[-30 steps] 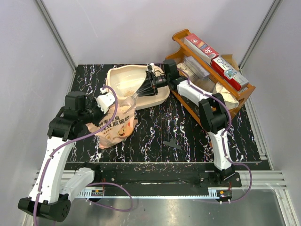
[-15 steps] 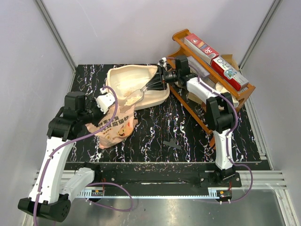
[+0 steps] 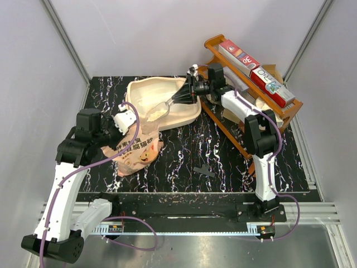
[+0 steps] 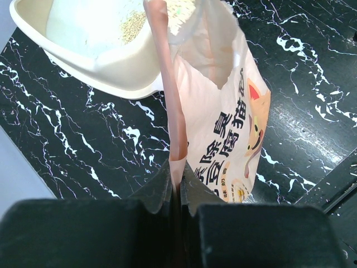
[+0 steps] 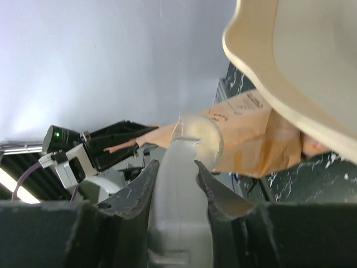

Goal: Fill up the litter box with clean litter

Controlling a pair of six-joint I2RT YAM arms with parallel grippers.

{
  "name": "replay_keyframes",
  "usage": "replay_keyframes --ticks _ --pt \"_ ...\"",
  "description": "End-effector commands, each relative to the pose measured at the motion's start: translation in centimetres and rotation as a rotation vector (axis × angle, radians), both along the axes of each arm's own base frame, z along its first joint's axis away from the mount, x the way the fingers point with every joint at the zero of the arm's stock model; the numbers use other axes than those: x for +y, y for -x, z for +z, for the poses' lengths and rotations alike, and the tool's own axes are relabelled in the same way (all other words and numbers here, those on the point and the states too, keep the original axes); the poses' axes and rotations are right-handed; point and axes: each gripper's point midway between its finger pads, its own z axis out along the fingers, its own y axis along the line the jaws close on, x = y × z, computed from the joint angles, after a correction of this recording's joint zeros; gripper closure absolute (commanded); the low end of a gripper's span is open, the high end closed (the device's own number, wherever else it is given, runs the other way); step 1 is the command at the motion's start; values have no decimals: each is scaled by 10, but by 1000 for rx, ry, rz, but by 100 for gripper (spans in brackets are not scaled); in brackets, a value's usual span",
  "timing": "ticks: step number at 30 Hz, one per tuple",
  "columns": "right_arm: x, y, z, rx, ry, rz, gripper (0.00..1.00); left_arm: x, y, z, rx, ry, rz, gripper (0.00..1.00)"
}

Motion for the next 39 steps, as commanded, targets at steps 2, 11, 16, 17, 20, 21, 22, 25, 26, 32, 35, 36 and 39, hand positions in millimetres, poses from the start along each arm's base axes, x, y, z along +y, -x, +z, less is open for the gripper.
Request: replay_keyframes --ticks 2,11,16,17,20,21,22,25,26,32,35,36,39 --pt "6 -37 56 -239 -44 -119 100 0 -8 33 -132 15 -1 100" --pt "12 -94 57 -390 53 -296 100 1 -4 27 -106 15 -4 100" --pt "6 -132 37 -524 168 -421 100 -4 -6 26 -96 34 -16 100" --pt "5 -142 28 -546 212 -465 100 -4 -6 26 -95 38 -17 100" --pt "2 -156 18 -676 345 -518 100 -6 -7 27 -92 47 -18 100" --pt "7 -153 19 -709 388 -517 100 -6 -7 26 -87 47 -17 100" --pt "6 -156 16 -792 442 -513 100 -7 -7 27 -87 53 -18 100" --pt "10 -158 12 -985 608 -514 100 -9 -8 27 -78 63 -23 100" --pt "7 -160 11 -1031 675 -535 100 -10 -8 28 -77 67 -26 100" --pt "1 -155 9 -1256 863 -457 100 -15 -11 35 -95 94 -39 100" --pt "1 -144 14 -1338 856 -367 100 -17 -10 31 -94 104 -50 100" --pt "-1 -140 5 -1364 869 -316 100 -18 -9 34 -109 108 -52 100" --pt "1 -124 14 -1445 831 -222 100 -18 -8 32 -130 114 -53 100"
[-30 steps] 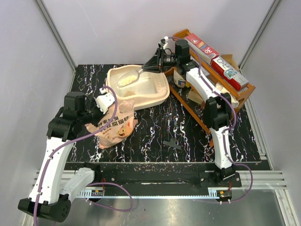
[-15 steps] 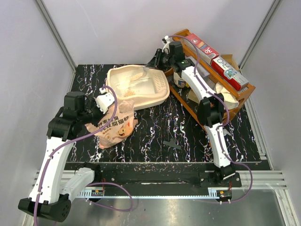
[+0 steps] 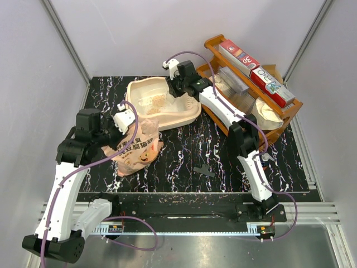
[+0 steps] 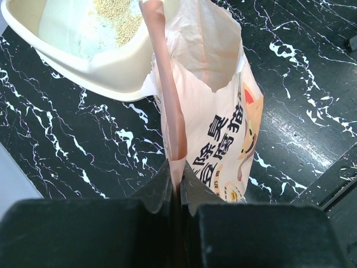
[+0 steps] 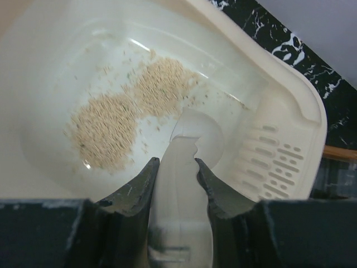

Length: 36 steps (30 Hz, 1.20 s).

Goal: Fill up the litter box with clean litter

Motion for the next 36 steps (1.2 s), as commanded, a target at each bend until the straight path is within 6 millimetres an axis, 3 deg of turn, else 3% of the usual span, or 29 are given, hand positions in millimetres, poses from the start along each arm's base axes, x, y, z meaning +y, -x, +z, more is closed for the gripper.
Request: replay_keyframes --ticks 1,4,9,13,15,16,19,26,32,36 --pt "-25 10 80 -216 69 115 100 -13 -8 33 -158 80 -46 100" --pt "-33 15 104 -250 61 92 100 -15 -8 35 -169 94 -46 100" --pt "-40 46 161 -242 -34 96 100 -17 -5 39 -166 128 -33 100" --pt "-25 112 204 -136 -188 328 100 -18 -7 42 -174 148 -16 100" --pt "-21 144 213 -63 -244 440 100 -18 -8 43 -182 157 -9 100" --pt "-15 172 223 -28 -299 566 100 -17 -9 42 -180 157 -6 100" --pt "-9 208 231 67 -376 702 100 -17 -10 42 -185 159 -3 100" --pt "-1 236 198 134 -301 835 100 -17 -10 44 -191 162 0 100" --pt "8 237 160 132 -190 873 100 -16 -9 47 -197 169 4 100" --pt "31 233 135 126 -143 893 100 -19 -7 47 -190 181 -9 100"
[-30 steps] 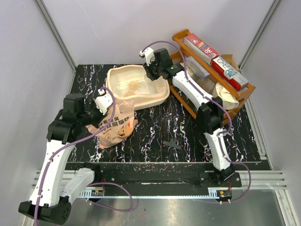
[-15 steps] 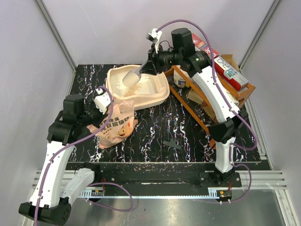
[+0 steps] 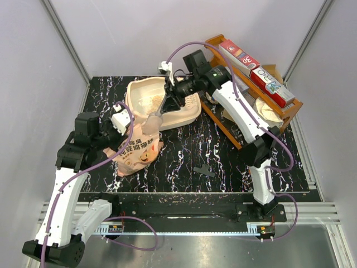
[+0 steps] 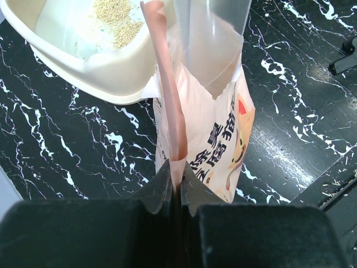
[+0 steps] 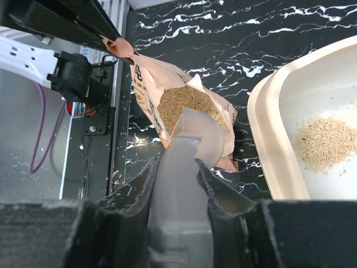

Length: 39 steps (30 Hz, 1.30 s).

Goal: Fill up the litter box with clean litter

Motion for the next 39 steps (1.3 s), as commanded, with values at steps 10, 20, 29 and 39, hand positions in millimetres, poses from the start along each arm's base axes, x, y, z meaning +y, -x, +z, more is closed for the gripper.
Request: replay_keyframes --ticks 10,20,29,39 --pt "51 -5 -48 47 214 -266 100 -20 -13 60 -193 125 -60 100" --pt "14 -23 -89 41 451 -584 100 -23 -18 69 -209 153 -55 100" --pt "28 -26 -145 26 502 -549 100 -28 -23 74 -213 195 -46 100" --pt "39 6 -218 240 544 -491 100 -37 -33 79 -187 275 -35 100"
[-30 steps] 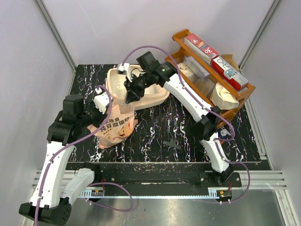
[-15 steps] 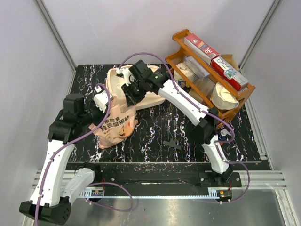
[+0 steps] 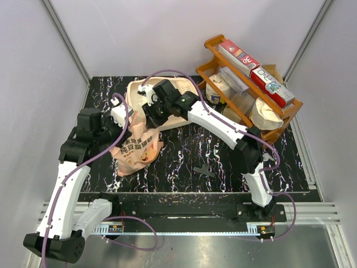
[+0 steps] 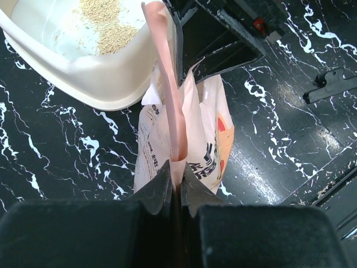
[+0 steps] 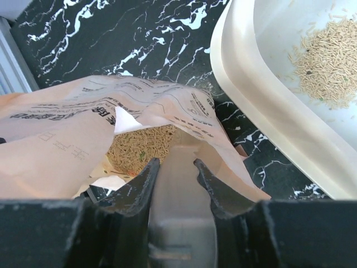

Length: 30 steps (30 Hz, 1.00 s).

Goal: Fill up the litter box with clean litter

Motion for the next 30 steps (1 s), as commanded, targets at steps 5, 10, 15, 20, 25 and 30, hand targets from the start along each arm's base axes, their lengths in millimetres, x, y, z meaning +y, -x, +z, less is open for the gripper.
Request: replay_keyframes --ticks 5,10,15,20,25,30 --pt "-11 30 -88 276 116 33 100 -27 -25 73 -251 143 -77 100" --pt "-1 39 -75 387 18 113 100 -27 -29 73 -256 131 -79 100" --pt "11 48 -51 486 -110 225 100 -25 -30 74 -263 115 -74 100" --pt "15 41 -36 590 -204 236 100 -23 -30 72 -268 93 -76 100" --pt "14 24 -13 685 -304 192 100 -21 -30 71 -274 76 -77 100" --pt "0 13 -4 711 -330 161 100 -17 -30 70 -291 38 -81 100"
